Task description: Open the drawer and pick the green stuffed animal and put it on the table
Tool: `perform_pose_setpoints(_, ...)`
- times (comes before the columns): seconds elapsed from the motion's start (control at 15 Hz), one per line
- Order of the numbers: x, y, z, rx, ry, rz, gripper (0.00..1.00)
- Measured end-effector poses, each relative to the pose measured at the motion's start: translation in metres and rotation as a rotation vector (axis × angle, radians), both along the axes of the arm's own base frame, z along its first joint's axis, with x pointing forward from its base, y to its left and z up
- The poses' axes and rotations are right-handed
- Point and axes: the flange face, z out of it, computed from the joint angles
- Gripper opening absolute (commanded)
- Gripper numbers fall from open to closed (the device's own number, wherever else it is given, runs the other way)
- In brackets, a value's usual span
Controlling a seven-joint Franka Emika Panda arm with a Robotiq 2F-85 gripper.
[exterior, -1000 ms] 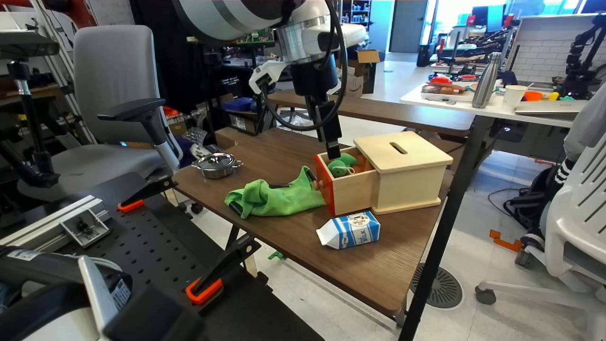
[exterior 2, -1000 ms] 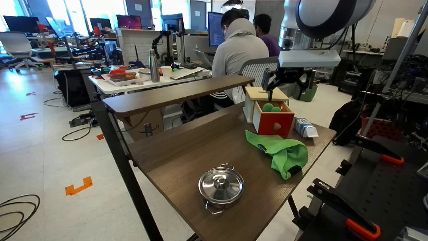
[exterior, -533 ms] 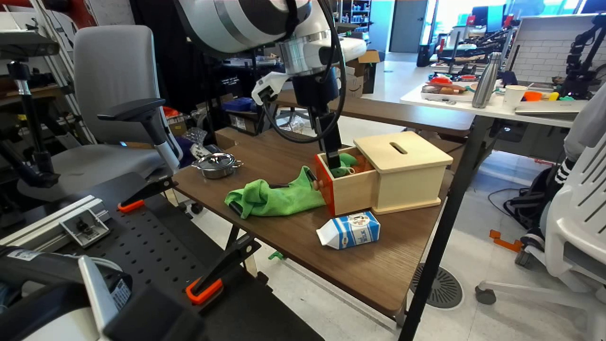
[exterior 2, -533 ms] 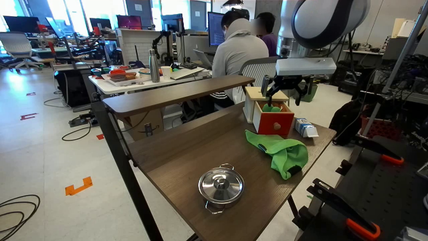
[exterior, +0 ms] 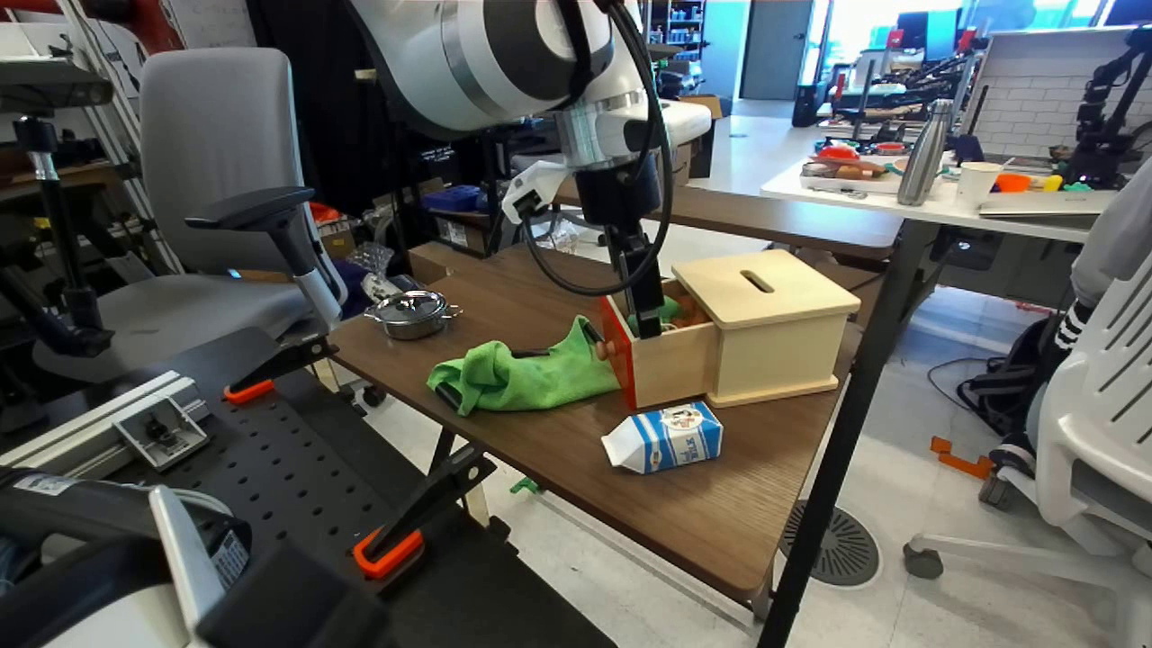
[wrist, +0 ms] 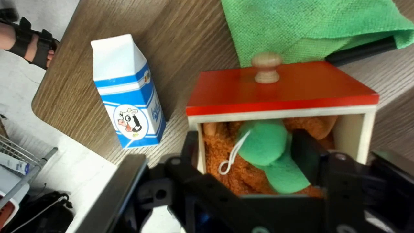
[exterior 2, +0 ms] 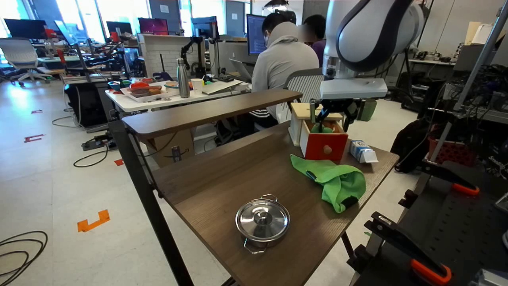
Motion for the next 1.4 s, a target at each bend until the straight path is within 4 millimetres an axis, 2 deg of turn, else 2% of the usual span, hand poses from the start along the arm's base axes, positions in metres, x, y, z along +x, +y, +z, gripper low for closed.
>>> perform_pose_setpoints(0.27,0.008,0.002,0.004,-0.002,-0.016,0.004,0.12)
perform_pose_setpoints(0.4,0.010,0.003,0.003,-0.004,-0.018,0.006,0.01)
perform_pose_setpoints(1.07,0.011,0.002,0.004,-0.005,-0.021,0.005,0.00)
perform_pose_setpoints(1.4,0.011,0.004,0.024,0.004,-0.045,0.005,0.00)
